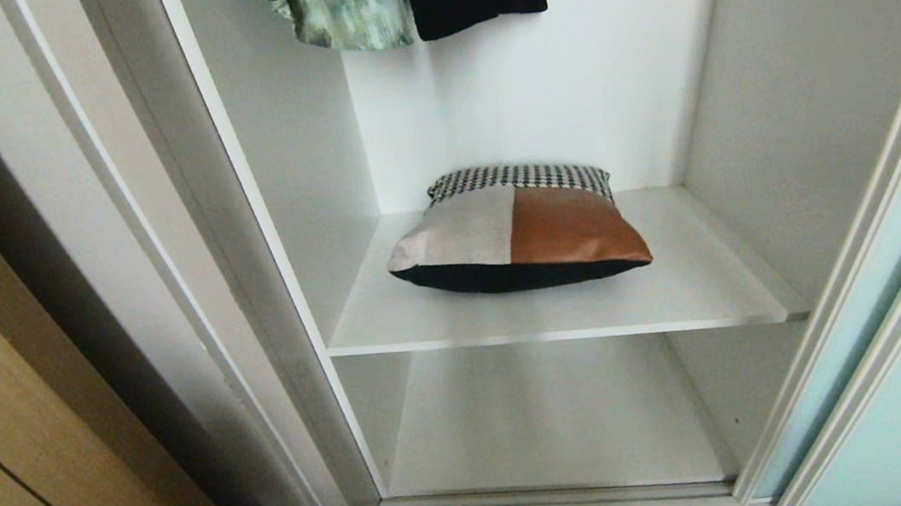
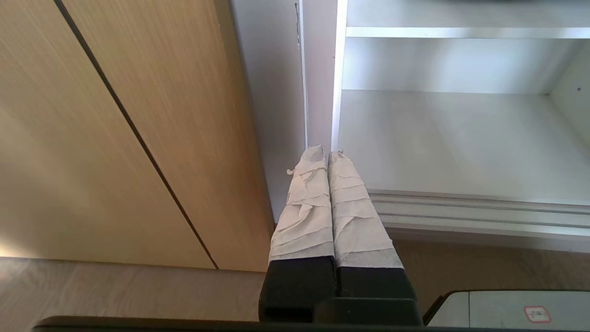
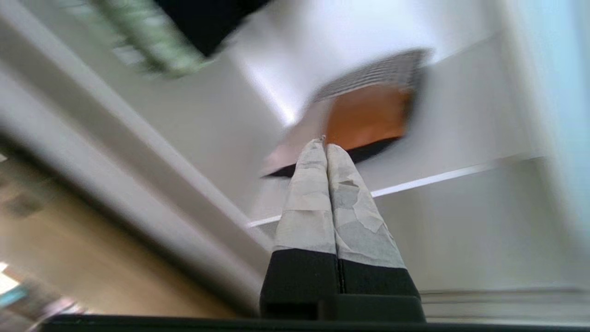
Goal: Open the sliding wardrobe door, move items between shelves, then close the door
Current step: Close the door
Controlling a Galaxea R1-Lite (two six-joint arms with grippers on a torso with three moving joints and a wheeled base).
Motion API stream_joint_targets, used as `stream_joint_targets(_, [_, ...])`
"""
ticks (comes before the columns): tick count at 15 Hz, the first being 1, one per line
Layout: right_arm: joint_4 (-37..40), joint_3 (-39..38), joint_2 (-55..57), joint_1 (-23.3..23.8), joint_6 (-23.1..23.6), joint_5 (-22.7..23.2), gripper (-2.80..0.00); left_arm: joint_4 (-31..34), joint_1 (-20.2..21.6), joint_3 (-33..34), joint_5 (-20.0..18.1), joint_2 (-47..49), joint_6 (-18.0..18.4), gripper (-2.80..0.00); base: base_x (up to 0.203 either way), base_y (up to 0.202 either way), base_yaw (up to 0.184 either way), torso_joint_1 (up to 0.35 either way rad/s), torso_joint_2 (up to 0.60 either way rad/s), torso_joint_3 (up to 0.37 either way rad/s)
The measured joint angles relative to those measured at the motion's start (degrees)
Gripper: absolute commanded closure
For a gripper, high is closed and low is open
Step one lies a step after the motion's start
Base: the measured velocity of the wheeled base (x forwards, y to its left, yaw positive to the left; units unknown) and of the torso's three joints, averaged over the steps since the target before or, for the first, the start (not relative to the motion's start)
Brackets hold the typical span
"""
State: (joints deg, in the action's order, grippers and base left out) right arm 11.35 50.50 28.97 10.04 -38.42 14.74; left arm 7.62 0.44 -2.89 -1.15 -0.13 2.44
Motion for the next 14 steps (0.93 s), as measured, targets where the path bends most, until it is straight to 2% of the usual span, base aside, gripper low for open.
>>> stream_joint_targets(2, [1.7, 4.0, 4.5, 3.1, 2.2, -4.3, 0.00, 0.0, 0.0, 0.0, 0.0, 0.0, 0.0, 0.00, 0.000, 0.000, 0.000, 0.000, 0.00, 0.000])
stream_joint_targets(3, [1.7, 6.0, 7.0, 5.7, 3.0, -5.0, 0.00, 0.0, 0.0, 0.0, 0.0, 0.0, 0.0, 0.00, 0.000, 0.000, 0.000, 0.000, 0.00, 0.000])
stream_joint_targets(5, [0.9, 9.5, 11.5, 11.4, 5.2, -2.5, 0.00, 0.0, 0.0, 0.0, 0.0, 0.0, 0.0, 0.00, 0.000, 0.000, 0.000, 0.000, 0.00, 0.000])
stream_joint_targets(7, [-1.2, 12.0, 15.5, 17.9, 6.2, 3.3, 0.00, 0.1, 0.0, 0.0, 0.0, 0.0, 0.0, 0.00, 0.000, 0.000, 0.000, 0.000, 0.00, 0.000])
stream_joint_targets(10, [-3.5, 15.5, 21.3, 26.6, 6.7, 15.2, 0.00, 0.1, 0.0, 0.0, 0.0, 0.0, 0.0, 0.00, 0.000, 0.000, 0.000, 0.000, 0.00, 0.000])
stream_joint_targets(14, [-6.7, 16.6, 26.7, 34.9, 6.7, 26.7, 0.00, 0.1, 0.0, 0.0, 0.0, 0.0, 0.0, 0.00, 0.000, 0.000, 0.000, 0.000, 0.00, 0.000])
